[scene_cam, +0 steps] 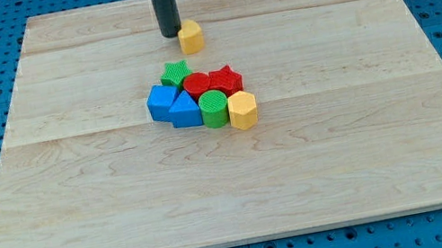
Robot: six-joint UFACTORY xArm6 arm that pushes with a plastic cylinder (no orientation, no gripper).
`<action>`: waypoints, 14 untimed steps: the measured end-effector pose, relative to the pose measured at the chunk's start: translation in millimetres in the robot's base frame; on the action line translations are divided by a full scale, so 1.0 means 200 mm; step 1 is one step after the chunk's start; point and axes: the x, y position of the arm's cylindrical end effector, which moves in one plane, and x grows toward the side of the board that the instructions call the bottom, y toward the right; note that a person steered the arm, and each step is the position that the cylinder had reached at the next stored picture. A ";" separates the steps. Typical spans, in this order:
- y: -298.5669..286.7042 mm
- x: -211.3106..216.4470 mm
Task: Push the yellow heart into a group of blocks
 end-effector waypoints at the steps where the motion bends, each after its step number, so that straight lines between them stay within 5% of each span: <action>1: 0.10 0.07; 3: 0.17 -0.14; 5: 0.18 0.28; 6: 0.22 0.24; 8: 0.81 0.35; 12: 0.10 0.29; 13: 0.06 0.27; 14: 0.30 0.03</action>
